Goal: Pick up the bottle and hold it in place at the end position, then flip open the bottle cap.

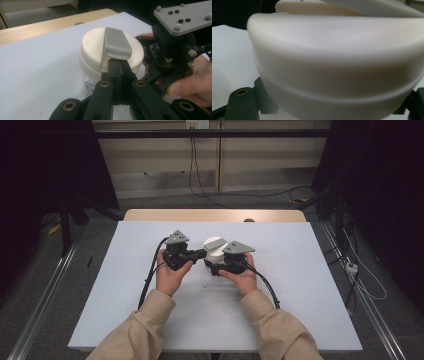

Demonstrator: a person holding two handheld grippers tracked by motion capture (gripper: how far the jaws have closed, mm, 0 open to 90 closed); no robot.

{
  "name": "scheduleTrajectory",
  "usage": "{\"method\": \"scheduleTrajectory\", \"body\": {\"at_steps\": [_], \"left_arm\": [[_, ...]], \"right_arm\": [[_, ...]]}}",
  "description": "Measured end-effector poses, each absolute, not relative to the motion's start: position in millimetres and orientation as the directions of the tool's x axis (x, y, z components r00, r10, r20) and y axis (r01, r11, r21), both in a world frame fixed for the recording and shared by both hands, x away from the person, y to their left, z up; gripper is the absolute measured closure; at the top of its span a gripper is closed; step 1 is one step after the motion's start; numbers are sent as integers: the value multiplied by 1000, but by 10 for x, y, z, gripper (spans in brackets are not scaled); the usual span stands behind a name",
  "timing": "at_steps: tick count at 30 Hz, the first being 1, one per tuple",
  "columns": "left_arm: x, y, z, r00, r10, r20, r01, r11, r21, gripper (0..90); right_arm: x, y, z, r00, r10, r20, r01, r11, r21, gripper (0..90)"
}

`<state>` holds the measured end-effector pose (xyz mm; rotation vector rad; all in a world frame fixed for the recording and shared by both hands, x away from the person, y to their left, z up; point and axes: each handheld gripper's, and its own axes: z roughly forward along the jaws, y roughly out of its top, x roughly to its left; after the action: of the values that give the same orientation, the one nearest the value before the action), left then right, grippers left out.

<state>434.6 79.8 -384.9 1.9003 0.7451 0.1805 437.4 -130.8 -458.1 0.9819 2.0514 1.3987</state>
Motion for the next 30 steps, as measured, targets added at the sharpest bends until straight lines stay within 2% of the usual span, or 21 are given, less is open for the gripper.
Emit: {"method": "scheduleTrajectory", "body": {"at_steps": [30], "left_arm": [[4430,750,-3681,790,582,-191,403,-258,878,900]], "right_arm": [[4382,-1310,-4581,-640,768,16,298,229,927,188]]}}
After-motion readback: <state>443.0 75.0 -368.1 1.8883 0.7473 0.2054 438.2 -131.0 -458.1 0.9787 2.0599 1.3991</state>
